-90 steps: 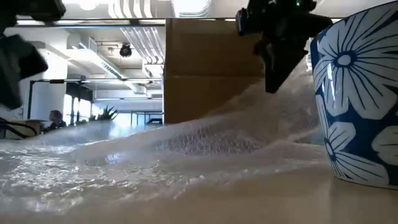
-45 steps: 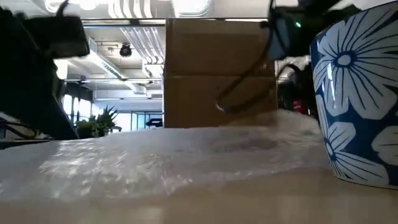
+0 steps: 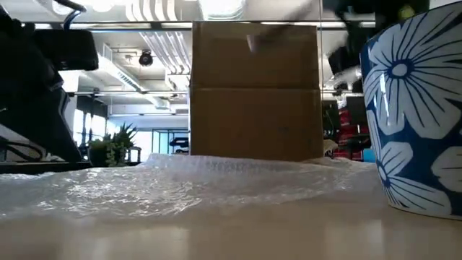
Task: Wrap mug
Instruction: Wrap the white mug with the bubble wrap
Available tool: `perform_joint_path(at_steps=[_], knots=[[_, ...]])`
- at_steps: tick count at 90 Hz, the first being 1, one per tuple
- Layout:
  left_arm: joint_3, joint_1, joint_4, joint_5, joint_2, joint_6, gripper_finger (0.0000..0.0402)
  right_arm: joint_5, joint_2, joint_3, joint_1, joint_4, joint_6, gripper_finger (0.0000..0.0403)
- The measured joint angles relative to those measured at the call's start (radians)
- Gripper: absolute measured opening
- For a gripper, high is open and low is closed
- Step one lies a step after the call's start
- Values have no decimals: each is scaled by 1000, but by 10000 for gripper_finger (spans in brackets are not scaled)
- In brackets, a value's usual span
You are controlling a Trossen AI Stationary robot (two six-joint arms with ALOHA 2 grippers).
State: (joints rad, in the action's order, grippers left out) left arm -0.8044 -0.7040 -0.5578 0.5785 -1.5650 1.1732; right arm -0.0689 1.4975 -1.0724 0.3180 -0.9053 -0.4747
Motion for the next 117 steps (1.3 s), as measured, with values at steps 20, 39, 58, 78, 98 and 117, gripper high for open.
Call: perform_joint_path(at_steps=[20,39,58,78,98,117], knots=[[-2,-6,68,-2,3,-42,0,55,-58,-109,85,196,11,228],[-2,-9,97,-14,3,-64,0,50,14,-127,157,192,-30,243],[-2,-9,105,-15,3,-65,0,47,117,-127,169,174,-44,219],[-2,-9,115,-15,3,-65,0,49,186,-138,168,171,8,190],[-2,-9,117,-14,3,-65,0,34,186,-152,166,170,35,167],[-3,-9,122,-14,3,-65,0,25,199,-153,166,188,128,148]])
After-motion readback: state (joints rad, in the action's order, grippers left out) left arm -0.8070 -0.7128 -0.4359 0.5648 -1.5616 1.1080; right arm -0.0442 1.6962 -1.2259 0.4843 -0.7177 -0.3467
